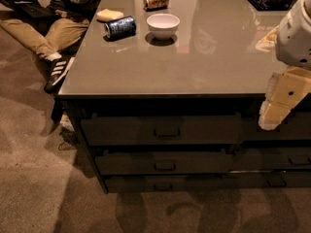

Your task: Open top drawer

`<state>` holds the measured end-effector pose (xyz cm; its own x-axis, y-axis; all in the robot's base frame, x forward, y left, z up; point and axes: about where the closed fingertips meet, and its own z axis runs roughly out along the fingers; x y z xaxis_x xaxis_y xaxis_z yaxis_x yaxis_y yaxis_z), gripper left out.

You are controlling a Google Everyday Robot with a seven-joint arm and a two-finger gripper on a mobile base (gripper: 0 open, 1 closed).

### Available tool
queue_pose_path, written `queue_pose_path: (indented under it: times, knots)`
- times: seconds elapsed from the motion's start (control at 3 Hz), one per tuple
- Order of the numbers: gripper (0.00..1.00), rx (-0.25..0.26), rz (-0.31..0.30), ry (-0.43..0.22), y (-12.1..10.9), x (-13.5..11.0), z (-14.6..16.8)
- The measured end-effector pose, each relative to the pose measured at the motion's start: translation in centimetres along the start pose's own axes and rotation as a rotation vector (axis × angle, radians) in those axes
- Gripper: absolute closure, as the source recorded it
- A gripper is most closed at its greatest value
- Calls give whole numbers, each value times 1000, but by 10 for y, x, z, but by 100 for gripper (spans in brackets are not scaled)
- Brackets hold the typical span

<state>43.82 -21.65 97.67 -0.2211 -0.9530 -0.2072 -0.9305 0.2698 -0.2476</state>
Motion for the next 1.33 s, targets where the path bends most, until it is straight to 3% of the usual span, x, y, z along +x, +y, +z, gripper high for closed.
queue_pose_path:
  times: [0.67, 1.0, 1.33]
  knots:
    - [0, -1, -3, -43, 1, 6, 10]
    - [0, -63, -51, -91, 9, 11, 47]
    - [0, -171, -145, -174, 25, 20, 104]
